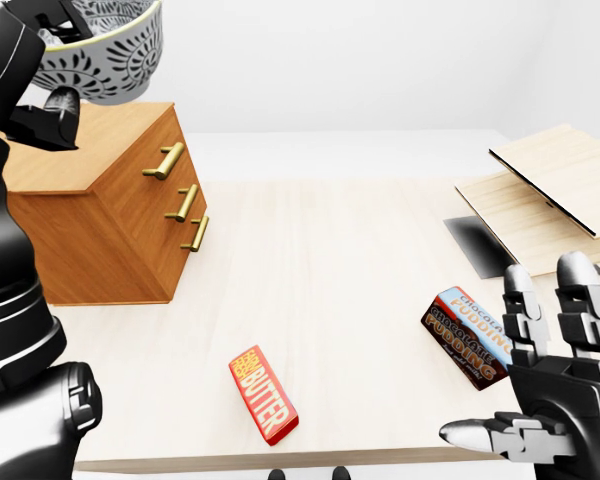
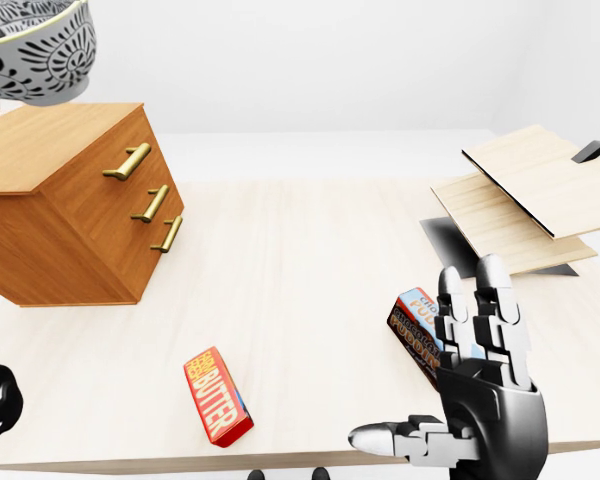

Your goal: Close the top drawer of the cabinet and put the bowl on top of it.

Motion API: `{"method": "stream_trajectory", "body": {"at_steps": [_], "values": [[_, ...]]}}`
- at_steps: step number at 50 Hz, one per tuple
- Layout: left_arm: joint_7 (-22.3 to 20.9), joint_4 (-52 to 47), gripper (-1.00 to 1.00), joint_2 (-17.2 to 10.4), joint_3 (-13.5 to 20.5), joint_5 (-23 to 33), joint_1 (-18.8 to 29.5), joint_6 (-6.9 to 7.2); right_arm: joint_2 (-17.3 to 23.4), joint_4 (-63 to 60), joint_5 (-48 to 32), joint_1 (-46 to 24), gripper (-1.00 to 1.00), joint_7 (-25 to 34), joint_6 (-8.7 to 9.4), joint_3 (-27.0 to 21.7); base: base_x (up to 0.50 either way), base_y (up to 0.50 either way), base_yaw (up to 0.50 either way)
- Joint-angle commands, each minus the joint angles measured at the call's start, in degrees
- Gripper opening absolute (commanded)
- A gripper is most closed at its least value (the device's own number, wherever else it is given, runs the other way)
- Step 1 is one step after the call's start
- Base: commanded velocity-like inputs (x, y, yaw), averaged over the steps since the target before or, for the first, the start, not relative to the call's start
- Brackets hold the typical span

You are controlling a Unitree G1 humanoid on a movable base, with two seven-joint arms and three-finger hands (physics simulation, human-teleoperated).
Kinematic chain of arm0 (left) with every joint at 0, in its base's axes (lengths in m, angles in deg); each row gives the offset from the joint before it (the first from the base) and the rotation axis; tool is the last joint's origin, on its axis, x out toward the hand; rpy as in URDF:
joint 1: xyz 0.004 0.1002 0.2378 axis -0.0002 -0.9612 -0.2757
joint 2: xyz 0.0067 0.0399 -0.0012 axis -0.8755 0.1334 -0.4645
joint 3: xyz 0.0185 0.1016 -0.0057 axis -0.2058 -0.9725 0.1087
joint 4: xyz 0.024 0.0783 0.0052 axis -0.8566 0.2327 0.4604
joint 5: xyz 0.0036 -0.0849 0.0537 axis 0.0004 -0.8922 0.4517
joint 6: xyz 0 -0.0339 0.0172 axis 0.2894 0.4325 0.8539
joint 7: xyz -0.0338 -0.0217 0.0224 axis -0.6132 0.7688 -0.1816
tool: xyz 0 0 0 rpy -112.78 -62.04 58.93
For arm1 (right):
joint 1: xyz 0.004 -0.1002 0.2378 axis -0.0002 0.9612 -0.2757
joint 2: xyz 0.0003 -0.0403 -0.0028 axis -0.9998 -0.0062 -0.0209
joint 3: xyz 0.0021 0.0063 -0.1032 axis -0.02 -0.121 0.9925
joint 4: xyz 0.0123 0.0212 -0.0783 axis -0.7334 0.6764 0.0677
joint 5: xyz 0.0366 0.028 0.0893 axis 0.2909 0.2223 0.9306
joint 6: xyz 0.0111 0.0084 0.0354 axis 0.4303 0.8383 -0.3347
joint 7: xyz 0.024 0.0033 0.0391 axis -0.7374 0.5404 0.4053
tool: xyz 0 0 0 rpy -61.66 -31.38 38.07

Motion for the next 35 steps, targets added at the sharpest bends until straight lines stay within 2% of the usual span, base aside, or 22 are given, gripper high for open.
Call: {"method": "stream_trajectory", "body": {"at_steps": [1, 13, 25, 35], "values": [[7.86, 6.07, -1.0, -4.17, 2.24, -7.17, -0.2, 0.0, -0.01, 0.05, 0.25, -0.09, 1.0, 0.08, 0.0, -0.29, 0.0, 0.0, 0.0], [14.23, 13.54, -1.0, -6.77, 2.21, -13.65, 0.89, 0.0, -0.13, -0.13, 0.24, 0.14, 1.0, 0.17, 0.0, -0.23, 0.0, 0.0, 0.0], [24.07, 32.92, -1.0, -9.58, 1.14, -19.68, 5.64, 0.0, -0.47, -0.08, -0.38, -0.08, 1.0, 0.34, 0.0, 0.01, 0.0, 0.0, 0.0], [28.65, 46.13, -1.0, -12.79, 0.41, -25.4, 8.17, 0.0, -0.32, -0.05, -0.33, 0.53, 1.0, 0.43, 0.0, 0.42, 0.0, 0.0, 0.0]]}}
